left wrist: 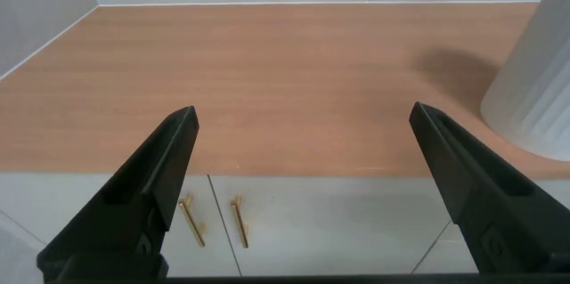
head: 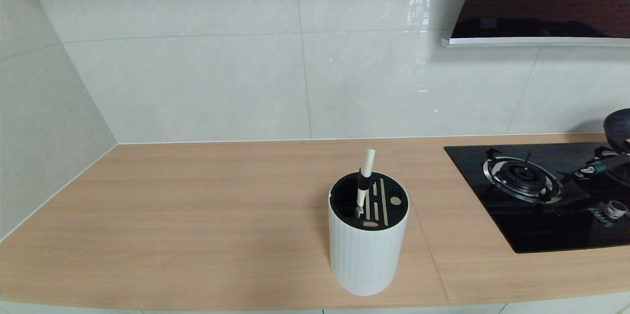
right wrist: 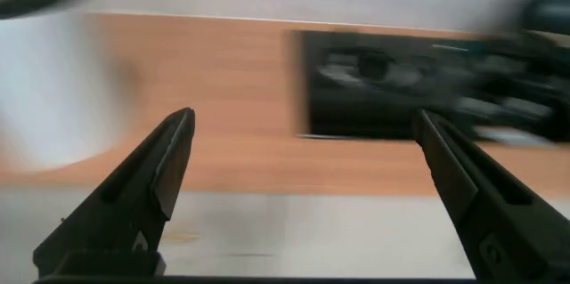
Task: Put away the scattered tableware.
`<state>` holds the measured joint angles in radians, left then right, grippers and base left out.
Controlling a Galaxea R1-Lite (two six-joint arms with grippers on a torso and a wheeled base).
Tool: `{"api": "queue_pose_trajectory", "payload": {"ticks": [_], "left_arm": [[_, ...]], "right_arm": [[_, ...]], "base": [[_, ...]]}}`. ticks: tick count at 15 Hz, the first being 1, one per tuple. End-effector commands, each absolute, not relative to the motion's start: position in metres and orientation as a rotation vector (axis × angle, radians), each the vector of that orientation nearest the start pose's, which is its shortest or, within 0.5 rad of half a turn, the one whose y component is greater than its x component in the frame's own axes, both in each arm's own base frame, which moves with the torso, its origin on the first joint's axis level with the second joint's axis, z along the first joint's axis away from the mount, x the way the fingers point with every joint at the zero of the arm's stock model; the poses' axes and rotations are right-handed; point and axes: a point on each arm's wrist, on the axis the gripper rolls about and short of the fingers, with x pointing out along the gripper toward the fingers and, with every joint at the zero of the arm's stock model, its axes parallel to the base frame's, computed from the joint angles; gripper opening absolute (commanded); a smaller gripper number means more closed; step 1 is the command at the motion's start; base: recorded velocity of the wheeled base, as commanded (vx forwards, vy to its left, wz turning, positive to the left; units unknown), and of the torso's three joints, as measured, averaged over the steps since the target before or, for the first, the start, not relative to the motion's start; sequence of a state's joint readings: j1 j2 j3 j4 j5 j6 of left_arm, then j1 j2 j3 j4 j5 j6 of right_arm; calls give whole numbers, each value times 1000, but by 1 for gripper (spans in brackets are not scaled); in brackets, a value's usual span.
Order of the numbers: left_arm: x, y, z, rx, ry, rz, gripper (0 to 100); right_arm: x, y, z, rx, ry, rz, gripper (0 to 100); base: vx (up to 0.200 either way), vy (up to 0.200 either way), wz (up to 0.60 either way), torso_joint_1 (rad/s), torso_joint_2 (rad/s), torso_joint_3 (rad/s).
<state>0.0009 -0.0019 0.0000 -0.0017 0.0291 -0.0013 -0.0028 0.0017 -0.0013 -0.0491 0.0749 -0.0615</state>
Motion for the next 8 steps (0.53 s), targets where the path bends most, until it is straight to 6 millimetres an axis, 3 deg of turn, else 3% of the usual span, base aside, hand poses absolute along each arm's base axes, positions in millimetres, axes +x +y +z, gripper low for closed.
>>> {"api": "queue_pose_trajectory", "payload": {"ticks": [1,3,8], "left_arm": [[-23,1,76,-2,-2,31,100],[-23,1,76,-2,-2,31,100],[-23,1,76,-2,-2,31,100]], "right_arm": [[-23,1,81,-57,-49,55,100],[-23,0,75,-6,9,-29,100],[-23,0,76,5,-3,-21,100]], "base": [[0,0,0,0,0,0],[0,0,0,0,0,0],[0,0,0,0,0,0]]}}
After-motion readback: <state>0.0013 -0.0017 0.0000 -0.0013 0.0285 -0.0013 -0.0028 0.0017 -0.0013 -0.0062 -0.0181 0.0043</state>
